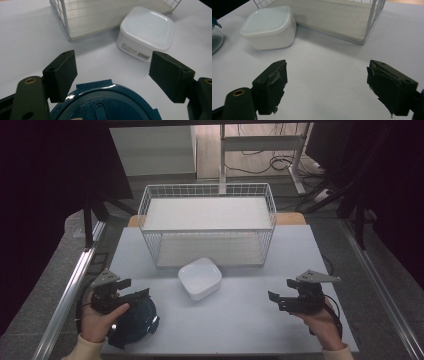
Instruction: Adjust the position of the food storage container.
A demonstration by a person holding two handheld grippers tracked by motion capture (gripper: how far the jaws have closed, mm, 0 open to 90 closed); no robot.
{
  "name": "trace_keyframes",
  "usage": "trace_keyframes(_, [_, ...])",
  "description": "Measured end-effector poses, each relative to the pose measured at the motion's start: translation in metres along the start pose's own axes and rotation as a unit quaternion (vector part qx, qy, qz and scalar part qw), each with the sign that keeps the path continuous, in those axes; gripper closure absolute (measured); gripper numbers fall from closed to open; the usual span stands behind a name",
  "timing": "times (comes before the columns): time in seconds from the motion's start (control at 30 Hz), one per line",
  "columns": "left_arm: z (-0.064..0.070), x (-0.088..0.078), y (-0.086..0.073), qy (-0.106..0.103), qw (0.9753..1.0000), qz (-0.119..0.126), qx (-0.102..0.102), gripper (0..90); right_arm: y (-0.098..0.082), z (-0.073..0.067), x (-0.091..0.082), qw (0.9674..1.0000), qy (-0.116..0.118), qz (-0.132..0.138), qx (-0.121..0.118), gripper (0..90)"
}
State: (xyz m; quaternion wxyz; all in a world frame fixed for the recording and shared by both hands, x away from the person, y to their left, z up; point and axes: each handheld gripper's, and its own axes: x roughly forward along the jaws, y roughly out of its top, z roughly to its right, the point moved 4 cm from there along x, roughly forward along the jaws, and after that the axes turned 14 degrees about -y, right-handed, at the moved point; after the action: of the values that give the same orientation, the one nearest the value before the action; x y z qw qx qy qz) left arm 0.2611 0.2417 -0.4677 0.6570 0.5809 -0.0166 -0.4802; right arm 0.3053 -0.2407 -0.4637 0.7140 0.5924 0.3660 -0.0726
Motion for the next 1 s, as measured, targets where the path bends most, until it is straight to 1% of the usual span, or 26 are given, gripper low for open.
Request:
trace_keyframes(0.13, [0.0004,-0.0025,0.0005,0.0,1.0,0.002,-0.001,22.3,-0.0013,-0.0023,0.0022,1.0,0.005,-0.008,-0.001,17.0])
trace_keyframes(0.2, [-0.0005,-0.0026,-0.0002,-0.001,1.0,0.001,-0.006,22.7,-0.0026,-0.0037,0.0031,0.9999,0.01,-0.012,-0.005,18.2])
trace_keyframes(0.57, [0.0,-0.0017,-0.0001,-0.004,1.0,0.0,-0.006,22.6,-0.0042,-0.0025,0.0033,0.9997,0.012,-0.019,-0.008,20.3])
trace_keyframes(0.8, [0.0003,-0.006,0.0005,-0.004,1.0,0.005,-0.006,22.3,-0.0053,-0.0025,0.0042,0.9996,0.012,-0.024,-0.01,21.4])
trace_keyframes(1.0, [-0.0001,-0.0076,0.0009,-0.004,1.0,0.005,-0.005,22.3,-0.0057,-0.0023,0.005,0.9996,0.011,-0.025,-0.012,21.6])
